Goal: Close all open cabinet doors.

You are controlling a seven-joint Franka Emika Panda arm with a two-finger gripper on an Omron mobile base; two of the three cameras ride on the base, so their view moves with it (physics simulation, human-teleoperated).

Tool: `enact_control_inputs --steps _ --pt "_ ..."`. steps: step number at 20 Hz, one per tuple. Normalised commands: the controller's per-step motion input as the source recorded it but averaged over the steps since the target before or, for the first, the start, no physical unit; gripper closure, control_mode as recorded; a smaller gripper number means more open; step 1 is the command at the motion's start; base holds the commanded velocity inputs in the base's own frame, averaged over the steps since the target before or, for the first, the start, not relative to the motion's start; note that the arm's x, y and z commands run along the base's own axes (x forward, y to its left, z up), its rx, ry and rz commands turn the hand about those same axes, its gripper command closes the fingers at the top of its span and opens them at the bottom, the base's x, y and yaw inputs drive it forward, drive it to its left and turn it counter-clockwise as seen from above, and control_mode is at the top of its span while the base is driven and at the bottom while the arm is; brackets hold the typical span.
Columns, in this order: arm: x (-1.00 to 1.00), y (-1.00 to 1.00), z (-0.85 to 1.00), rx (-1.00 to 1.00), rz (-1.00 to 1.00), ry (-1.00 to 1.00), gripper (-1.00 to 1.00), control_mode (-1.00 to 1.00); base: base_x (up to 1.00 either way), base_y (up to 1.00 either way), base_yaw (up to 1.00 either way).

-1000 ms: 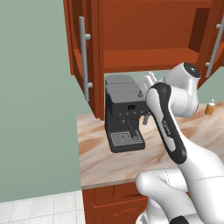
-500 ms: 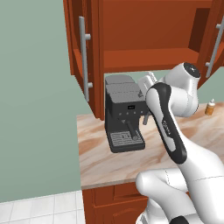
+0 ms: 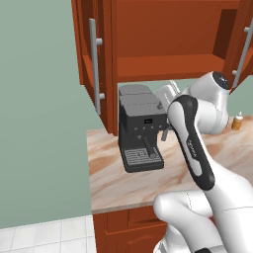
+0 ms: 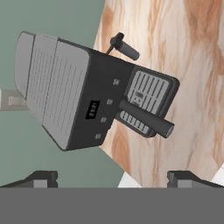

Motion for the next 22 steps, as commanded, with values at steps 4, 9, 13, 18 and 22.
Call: enact_control_inputs --steps 4,9,13,18,22 --pt "-0.56 0.00 0.00 0.00 0.11 -0.44 -1.00 -1.00 0.00 0.00 0.00" --pt "-0.46 0.00 0.11 0.00 0.00 -0.33 -1.00 -1.00 0.00 0.00 0.00" --pt "-0.40 0.00 0.31 0.00 0.00 -0.17 -1.00 -1.00 0.00 0.00 0.00" --pt "-0.32 -0.10 0.37 0.00 0.00 -0.02 -1.00 -1.00 0.00 0.00 0.00" --pt "-0.33 -0.31 0.49 0.00 0.04 0.09 -1.00 -1.00 0.00 0.00 0.00"
